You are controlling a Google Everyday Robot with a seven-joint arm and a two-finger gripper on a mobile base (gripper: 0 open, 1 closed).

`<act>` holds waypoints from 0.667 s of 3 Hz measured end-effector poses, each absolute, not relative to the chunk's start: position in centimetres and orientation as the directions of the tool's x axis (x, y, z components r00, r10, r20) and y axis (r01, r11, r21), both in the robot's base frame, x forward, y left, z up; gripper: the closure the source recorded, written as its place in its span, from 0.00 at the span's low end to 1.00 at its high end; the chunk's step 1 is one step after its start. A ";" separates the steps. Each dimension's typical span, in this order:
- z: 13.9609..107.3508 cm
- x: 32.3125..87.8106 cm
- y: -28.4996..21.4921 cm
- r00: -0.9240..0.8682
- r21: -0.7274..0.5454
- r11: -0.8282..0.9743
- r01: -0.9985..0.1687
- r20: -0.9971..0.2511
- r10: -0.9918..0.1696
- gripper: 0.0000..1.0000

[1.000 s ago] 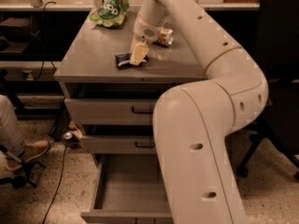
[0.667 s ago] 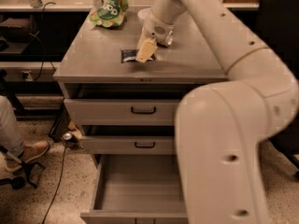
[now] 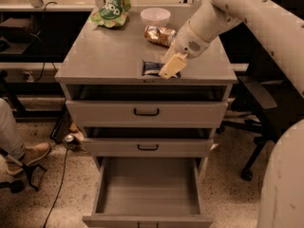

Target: Place rxbar blueberry into bottom drawer

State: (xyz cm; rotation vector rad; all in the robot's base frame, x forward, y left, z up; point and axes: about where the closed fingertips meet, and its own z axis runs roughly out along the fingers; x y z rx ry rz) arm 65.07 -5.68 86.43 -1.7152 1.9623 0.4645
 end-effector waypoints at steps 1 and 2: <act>86.4 65.1 -5.7 -0.091 -0.063 0.153 -0.986 -0.566 -0.820 1.00; 85.1 63.9 -5.9 -0.112 -0.045 0.165 -0.985 -0.557 -0.823 1.00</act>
Offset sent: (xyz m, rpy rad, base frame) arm -0.0490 -0.0141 -0.0487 -0.0346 0.0708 -0.0578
